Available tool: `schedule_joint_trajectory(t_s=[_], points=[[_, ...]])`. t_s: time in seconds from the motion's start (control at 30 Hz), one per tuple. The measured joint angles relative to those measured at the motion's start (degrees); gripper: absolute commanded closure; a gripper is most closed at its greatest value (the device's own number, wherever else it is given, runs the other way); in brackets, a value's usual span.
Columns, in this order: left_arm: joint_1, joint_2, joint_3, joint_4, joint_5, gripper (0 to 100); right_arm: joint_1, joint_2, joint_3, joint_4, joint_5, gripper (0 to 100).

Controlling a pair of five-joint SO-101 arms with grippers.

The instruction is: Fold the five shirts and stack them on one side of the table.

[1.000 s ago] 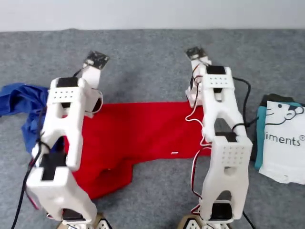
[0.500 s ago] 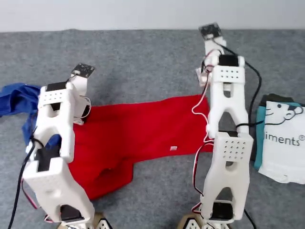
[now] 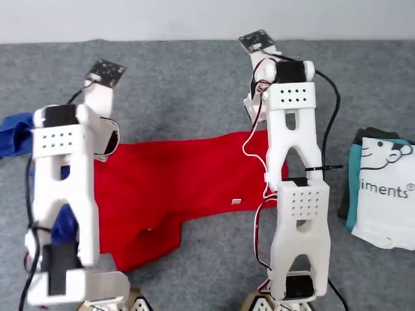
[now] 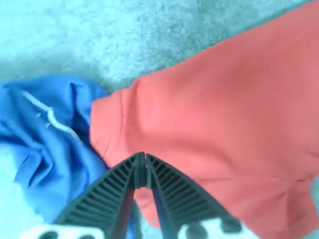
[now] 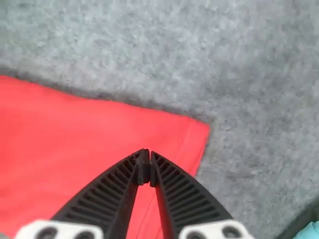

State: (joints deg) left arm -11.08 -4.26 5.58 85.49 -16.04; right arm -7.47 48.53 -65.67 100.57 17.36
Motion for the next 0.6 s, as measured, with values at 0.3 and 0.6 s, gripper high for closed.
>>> schedule_joint_trajectory(t_s=[0.3, 0.6], points=[[-4.57, -7.38, 0.00, 10.29, 0.97, 100, -1.41, -11.87, 21.71, 0.09, 0.00, 98.7], [-6.51, -9.67, 0.00, 13.36, 0.97, 100, -1.14, -16.79, 40.26, 0.09, 0.00, 98.9]])
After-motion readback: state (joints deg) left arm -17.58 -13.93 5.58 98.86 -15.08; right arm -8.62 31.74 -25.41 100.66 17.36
